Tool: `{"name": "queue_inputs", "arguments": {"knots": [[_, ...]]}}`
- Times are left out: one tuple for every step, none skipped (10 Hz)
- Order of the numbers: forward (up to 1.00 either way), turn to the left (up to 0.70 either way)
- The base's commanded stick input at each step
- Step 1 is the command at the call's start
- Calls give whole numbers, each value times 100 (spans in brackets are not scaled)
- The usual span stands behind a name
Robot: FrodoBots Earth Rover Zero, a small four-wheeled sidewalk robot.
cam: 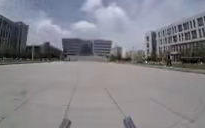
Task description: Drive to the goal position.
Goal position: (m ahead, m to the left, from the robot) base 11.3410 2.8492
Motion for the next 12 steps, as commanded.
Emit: {"name": "queue_inputs", "arguments": {"knots": [[100,0],[100,0],[100,0],[100,-19],[100,-34],[100,-40],[100,-8],[100,0],[100,0],[100,0],[100,0],[100,0]]}}
